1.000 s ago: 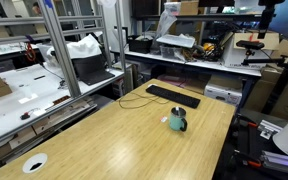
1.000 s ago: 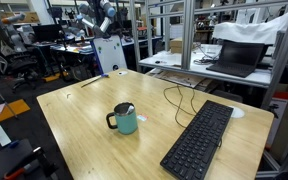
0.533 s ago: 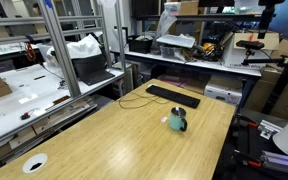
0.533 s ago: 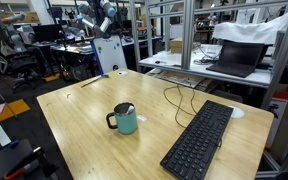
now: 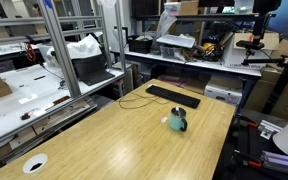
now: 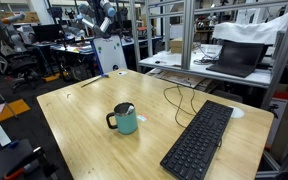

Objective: Move the thermos to the left side of the table

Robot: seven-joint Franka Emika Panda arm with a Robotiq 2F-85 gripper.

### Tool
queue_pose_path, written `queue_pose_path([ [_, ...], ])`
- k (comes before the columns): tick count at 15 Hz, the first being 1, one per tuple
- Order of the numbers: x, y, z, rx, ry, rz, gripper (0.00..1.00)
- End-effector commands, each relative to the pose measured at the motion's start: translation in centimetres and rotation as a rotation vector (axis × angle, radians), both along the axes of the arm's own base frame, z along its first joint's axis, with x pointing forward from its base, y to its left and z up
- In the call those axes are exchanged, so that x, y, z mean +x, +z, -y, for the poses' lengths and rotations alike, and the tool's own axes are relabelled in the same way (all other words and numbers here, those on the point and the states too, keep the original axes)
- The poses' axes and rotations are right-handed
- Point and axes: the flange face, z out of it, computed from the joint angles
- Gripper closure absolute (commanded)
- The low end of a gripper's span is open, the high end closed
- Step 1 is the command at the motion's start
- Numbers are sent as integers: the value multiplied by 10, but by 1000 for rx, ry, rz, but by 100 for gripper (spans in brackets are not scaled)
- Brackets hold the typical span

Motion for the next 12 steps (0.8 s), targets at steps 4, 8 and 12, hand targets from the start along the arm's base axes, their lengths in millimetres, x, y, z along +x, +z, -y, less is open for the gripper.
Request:
queue_pose_path([
  [4,33,-40,-39,124,-166,34,0],
  [8,56,-73,-105,103,-204,102,0],
  [12,82,-93,-183,51,-268,193,0],
])
